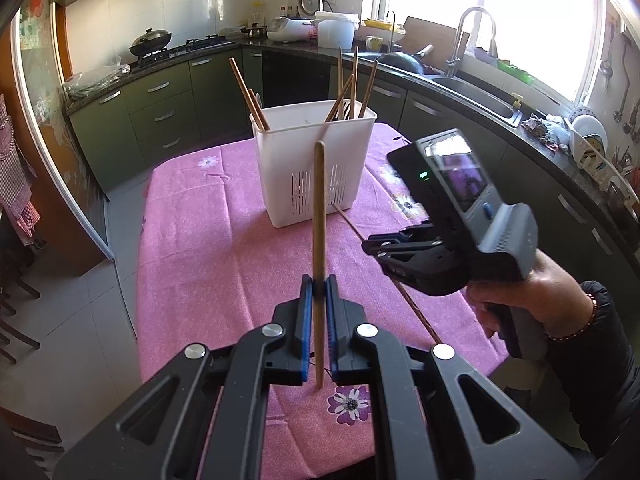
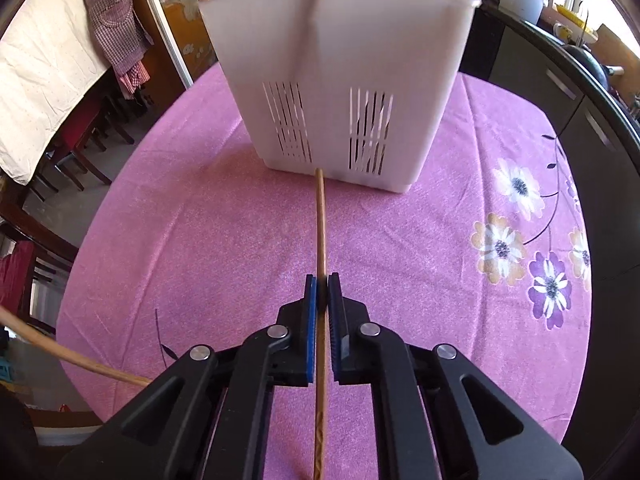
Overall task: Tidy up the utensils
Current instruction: 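Grasp the last wooden chopstick with the right tool while the left tool holds its chopstick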
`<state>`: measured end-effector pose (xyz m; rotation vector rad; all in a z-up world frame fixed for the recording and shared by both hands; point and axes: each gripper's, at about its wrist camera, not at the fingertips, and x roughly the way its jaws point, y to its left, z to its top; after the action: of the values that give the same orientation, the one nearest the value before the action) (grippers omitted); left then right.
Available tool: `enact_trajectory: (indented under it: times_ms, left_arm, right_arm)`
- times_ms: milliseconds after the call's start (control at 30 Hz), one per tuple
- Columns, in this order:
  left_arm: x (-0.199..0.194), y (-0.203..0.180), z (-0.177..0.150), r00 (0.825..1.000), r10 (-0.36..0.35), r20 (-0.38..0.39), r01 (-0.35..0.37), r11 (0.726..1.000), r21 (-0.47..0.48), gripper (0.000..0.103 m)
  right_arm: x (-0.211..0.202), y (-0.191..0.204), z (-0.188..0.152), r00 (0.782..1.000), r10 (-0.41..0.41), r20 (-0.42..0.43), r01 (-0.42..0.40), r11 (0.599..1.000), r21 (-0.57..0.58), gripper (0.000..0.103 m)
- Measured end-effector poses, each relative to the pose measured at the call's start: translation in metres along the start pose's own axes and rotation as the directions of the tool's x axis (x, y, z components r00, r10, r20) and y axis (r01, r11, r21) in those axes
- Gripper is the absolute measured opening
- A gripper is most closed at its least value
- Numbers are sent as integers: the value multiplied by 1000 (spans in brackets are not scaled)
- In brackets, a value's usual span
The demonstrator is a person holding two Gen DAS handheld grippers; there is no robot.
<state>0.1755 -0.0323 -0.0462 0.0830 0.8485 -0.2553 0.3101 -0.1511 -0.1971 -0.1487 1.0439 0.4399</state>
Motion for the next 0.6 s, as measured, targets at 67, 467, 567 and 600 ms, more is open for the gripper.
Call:
enact_trajectory:
  times_ms: [67,467,567,600]
  left_arm:
    - [0,0,0,1000,0,0,0,1000,1,6]
    - [-8,-6,-7,1000,16,16,-16,1000,10,7]
    - [-10,-7,-10,1000,21,23,-21,1000,5,7]
    - [-11,-7,-10,1000,21,23,-21,1000,2,7]
  right_arm:
    - [-31,-2,-4,997,3,75,-3,1000,2,7]
    - [-147,-2,-77,945,0,326,4,1000,-10,7]
    - [-156,1,-94,939,6,345,-4,1000,-6,7]
    - [-157,1,-98,937,8,350,-7,1000,-3,7]
